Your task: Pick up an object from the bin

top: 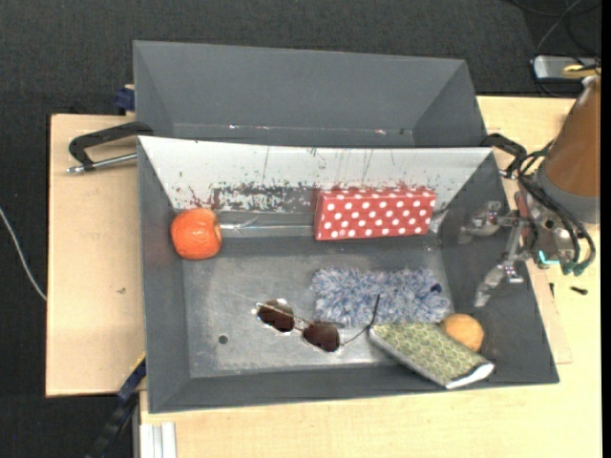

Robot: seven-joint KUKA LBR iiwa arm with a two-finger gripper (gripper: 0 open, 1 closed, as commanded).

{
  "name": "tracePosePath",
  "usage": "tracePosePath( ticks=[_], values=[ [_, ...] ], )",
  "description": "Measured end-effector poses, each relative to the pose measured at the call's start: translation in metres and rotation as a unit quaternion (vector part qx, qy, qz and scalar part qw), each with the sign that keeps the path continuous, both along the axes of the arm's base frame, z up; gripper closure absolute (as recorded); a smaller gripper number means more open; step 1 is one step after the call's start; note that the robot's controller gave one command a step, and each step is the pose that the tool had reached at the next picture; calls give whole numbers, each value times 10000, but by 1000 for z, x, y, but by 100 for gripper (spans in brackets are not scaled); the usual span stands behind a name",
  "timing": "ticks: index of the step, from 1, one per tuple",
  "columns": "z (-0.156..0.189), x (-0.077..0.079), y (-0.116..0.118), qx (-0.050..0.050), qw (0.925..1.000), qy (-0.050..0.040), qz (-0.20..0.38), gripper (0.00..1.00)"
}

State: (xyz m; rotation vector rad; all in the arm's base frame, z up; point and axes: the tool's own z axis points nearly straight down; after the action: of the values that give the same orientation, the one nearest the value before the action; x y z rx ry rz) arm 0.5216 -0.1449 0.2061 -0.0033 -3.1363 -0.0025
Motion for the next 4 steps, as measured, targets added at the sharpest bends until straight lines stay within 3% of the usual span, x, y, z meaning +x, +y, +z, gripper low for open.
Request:
tracePosePath(
  ticks=[1,2,3,4],
  values=[
    [4,2,1,-8,10000,-38,9,0],
    [-44,17,32,-11,9988,-54,488,0],
    [-47,58,68,-2,9936,-42,1132,0],
    [-88,39,71,-27,9856,-70,1686,0]
  ],
)
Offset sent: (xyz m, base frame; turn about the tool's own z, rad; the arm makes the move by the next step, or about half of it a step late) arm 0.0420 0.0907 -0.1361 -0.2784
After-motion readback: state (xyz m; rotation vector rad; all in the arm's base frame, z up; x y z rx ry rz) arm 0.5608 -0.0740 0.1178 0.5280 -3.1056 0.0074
